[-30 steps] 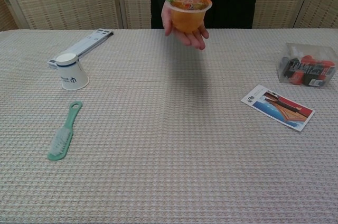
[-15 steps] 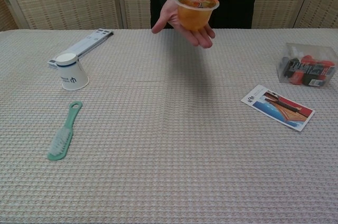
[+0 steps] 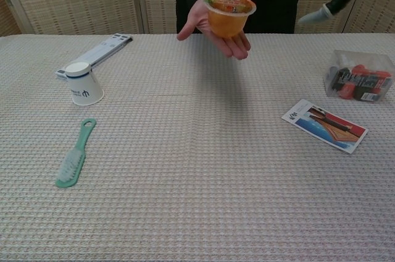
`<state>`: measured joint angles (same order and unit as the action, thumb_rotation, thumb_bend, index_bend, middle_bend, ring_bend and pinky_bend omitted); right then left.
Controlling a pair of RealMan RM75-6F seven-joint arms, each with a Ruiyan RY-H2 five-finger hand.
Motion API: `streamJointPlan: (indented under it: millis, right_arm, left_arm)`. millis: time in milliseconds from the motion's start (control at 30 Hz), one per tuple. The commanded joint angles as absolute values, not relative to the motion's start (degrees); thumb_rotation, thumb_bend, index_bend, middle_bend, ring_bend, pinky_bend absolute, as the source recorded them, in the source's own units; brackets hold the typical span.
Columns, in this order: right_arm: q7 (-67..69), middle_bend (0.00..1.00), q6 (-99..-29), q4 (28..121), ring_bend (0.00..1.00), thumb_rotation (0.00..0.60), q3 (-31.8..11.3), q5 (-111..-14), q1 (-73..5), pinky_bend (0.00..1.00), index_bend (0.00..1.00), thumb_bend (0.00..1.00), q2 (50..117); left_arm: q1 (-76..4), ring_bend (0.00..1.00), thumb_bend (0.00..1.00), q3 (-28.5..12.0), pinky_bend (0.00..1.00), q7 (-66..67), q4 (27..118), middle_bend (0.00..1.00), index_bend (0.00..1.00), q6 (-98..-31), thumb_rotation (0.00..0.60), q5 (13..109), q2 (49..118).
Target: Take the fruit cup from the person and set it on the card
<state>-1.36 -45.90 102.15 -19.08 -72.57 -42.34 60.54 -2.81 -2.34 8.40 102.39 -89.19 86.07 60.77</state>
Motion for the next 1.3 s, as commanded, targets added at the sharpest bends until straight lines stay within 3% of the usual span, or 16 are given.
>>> streamJointPlan:
  millis: [33,467,633,733,800,900,1000,1300]
  right_arm:
    - [-4.68,0.05,-41.74,99.38,0.0,0.6,-20.98,-67.15,-47.43,0.01,0.0,0.21,63.75]
    - [-12.07,0.04,-36.93,89.61,0.0,0.6,-19.33,-52.14,-59.1,0.01,0.0,0.21,72.05]
    - [-14.01,0.07,-36.87,87.07,0.0,0.6,-18.06,-48.79,-62.26,0.03,0.02,0.26,74.77]
    - [-15.74,0.16,-40.74,85.81,0.07,0.6,-17.53,-50.07,-62.71,0.23,0.17,0.43,76.8]
    - [-16.43,0.27,-42.61,85.31,0.18,0.6,-17.25,-50.37,-62.74,0.43,0.31,0.53,77.76]
    - [-16.25,0.36,-43.74,85.57,0.28,0.6,-17.14,-50.7,-62.48,0.59,0.42,0.58,77.82]
    - [-14.37,0.39,-45.8,87.32,0.33,0.6,-17.39,-52.89,-60.97,0.64,0.47,0.59,76.7]
    - [-8.1,0.41,-51.3,95.23,0.35,0.6,-15.96,-61.43,-53.21,0.66,0.48,0.59,67.52]
  left_arm:
    - [-2.62,0.2,0.22,-2.24,0.24,8.28,102.36,0.2,0.37,-89.36,0.6,86.14,60.71]
    - [-1.61,0.2,0.22,-2.03,0.24,7.58,102.06,0.2,0.37,-90.12,0.6,85.99,60.24]
    - [-1.23,0.2,0.22,-1.92,0.24,7.06,101.71,0.2,0.37,-90.29,0.6,85.88,60.36]
    - [-0.97,0.2,0.22,-1.84,0.24,6.72,101.28,0.2,0.37,-90.26,0.6,85.51,60.46]
    - [-0.85,0.2,0.22,-1.79,0.24,6.44,100.98,0.2,0.37,-90.15,0.6,85.32,60.58]
    - [-0.75,0.2,0.22,-1.77,0.24,6.09,100.61,0.2,0.37,-90.13,0.6,85.32,60.8]
    - [-0.67,0.2,0.22,-1.77,0.24,5.83,100.26,0.2,0.37,-90.06,0.6,85.25,60.93]
    - [-0.98,0.2,0.22,-1.93,0.24,5.85,100.09,0.2,0.37,-89.53,0.6,85.47,61.21]
